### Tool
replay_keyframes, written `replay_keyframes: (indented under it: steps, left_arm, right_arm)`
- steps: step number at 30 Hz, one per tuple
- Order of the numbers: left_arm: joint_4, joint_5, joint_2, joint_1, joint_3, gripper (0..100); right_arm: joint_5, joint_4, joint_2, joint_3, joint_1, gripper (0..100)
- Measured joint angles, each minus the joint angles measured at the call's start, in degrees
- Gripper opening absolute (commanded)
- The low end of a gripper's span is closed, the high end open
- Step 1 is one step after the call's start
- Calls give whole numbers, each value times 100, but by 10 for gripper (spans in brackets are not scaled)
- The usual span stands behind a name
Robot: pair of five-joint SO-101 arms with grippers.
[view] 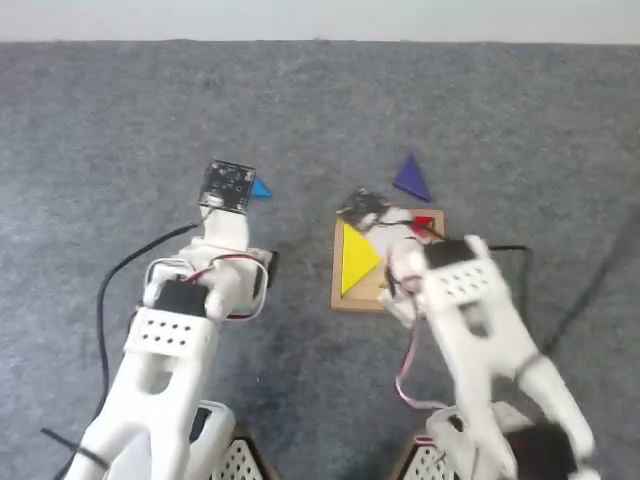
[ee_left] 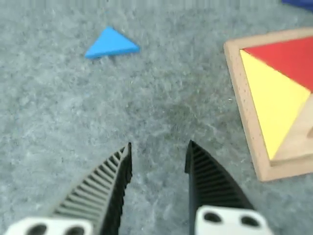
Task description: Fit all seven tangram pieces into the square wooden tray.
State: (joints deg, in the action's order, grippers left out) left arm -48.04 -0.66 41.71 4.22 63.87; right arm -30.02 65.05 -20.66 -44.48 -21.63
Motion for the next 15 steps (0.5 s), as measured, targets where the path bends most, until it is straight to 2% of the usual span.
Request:
replay_keyframes:
  steps: [4,12,15]
  left_arm:
    - [18,9,-413,431,0,184]
    - [18,35,-782,791,0,184]
    - [18,35,-782,791,0,184]
  right_arm:
    - [-35,-316,941,422,-369,390]
    - [-492,-360,2127,1134,-369,388]
    - [-730,-352,2391,1319,-264,313]
